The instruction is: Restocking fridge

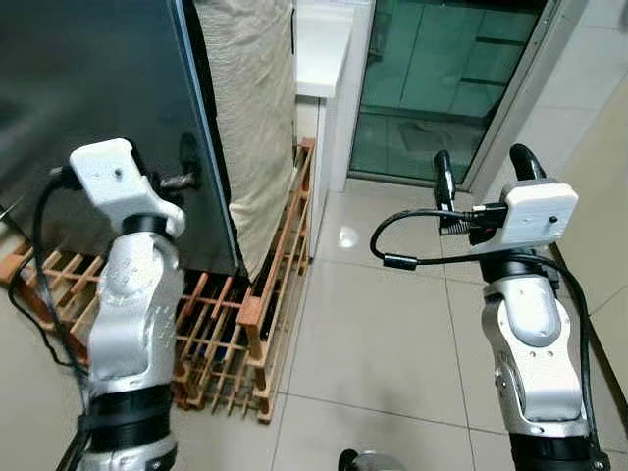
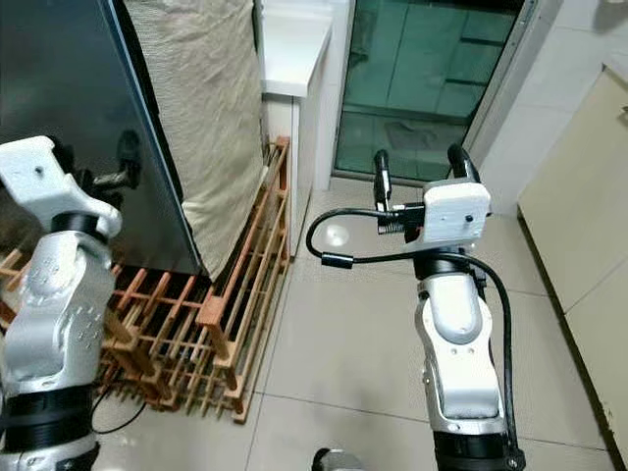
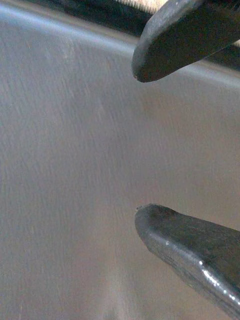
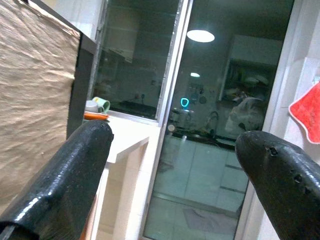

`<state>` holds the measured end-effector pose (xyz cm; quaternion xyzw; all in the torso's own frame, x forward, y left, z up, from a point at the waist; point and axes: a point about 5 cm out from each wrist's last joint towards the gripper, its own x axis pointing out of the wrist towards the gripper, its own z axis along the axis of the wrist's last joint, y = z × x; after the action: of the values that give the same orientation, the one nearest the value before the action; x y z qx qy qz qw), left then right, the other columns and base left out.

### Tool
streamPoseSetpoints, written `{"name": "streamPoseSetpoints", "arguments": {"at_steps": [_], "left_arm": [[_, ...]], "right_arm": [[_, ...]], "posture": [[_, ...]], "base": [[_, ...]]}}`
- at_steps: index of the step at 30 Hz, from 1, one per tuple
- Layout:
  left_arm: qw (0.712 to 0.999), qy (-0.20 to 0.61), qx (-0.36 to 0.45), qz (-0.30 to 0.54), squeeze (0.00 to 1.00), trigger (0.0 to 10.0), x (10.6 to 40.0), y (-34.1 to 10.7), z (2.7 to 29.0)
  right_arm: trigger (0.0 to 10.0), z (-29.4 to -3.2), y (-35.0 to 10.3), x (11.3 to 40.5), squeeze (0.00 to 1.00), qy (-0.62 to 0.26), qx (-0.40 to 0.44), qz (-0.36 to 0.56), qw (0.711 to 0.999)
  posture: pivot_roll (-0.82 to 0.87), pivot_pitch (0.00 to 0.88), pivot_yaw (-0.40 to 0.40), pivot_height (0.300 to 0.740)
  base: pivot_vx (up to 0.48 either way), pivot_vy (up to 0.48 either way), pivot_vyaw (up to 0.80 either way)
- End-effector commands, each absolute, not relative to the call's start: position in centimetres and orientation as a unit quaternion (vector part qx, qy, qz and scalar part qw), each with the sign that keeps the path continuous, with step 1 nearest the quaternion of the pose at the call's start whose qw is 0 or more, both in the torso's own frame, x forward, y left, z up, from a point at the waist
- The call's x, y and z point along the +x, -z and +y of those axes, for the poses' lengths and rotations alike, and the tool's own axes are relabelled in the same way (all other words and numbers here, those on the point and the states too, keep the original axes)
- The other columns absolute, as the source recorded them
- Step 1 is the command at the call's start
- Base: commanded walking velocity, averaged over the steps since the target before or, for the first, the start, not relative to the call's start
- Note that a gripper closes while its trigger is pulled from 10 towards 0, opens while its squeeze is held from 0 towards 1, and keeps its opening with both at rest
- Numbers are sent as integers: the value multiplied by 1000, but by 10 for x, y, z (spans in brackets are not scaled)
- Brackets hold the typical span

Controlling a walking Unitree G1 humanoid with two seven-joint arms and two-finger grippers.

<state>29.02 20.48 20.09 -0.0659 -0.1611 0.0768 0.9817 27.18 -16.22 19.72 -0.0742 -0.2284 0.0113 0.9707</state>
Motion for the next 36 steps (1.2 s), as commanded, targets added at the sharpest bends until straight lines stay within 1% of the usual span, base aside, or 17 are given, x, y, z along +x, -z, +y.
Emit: {"name": "streamPoseSetpoints", "arguments": {"at_steps": [1, 3, 4, 5, 6, 11, 14, 21, 24, 32, 35, 36], "left_arm": [[970, -63, -75, -222, 0, 10000, 283, -223, 206], [964, -66, -90, -240, 0, 10000, 278, -234, 205], [957, -50, -112, -262, 0, 10000, 273, -246, 195], [957, -50, -112, -262, 0, 10000, 273, -246, 195], [952, -36, -127, -276, 0, 10000, 269, -253, 187], [951, 3, -144, -275, 0, 10000, 257, -247, 172], [955, 2, -146, -257, 0, 10000, 254, -238, 173], [962, 3, -149, -228, 0, 10000, 253, -228, 171], [966, -2, -139, -219, 0, 10000, 254, -226, 173], [968, -8, -132, -211, 0, 10000, 254, -225, 176], [970, 11, -124, -207, 0, 10000, 255, -225, 173], [973, 32, -117, -196, 0, 10000, 256, -223, 167]], "right_arm": [[10000, -169, -203, 269, 0, 6, -69, -247, 967], [10000, -175, -207, 265, 0, 21, -64, -255, 964], [10000, -179, -209, 261, 0, 35, -59, -259, 963], [10000, -179, -209, 261, 0, 35, -59, -259, 963], [10000, -182, -209, 259, 0, 42, -53, -258, 964], [10000, -183, -209, 256, 0, 41, -54, -247, 967], [10000, -183, -206, 257, 0, 37, -57, -236, 969], [10000, -176, -202, 259, 0, 16, -64, -225, 972], [10000, -175, -203, 261, 0, 11, -65, -225, 972], [10000, -170, -199, 264, 0, 0, -62, -219, 974], [10000, -169, -198, 265, 0, -1, -60, -217, 974], [10000, -169, -198, 266, 0, -1, -59, -217, 974]], "posture": [[-81, 0, -16, 740], [-76, 0, -23, 740], [-74, 0, -31, 740], [-74, 0, -31, 740], [-74, 0, -38, 740], [-77, 0, -56, 740], [-77, 0, -62, 740], [-88, 0, -55, 740], [-84, 0, -50, 740], [-71, 0, -45, 740], [-71, 0, -40, 740], [-71, 0, -40, 740]], "base": [[0, 0, 0], [0, 0, 0], [0, 0, 0], [0, 0, 0], [0, 0, 0], [0, 0, 0], [0, 0, 0], [0, 0, -787], [0, 0, -729], [0, 0, 0], [0, 0, 0], [0, 0, 0]]}}
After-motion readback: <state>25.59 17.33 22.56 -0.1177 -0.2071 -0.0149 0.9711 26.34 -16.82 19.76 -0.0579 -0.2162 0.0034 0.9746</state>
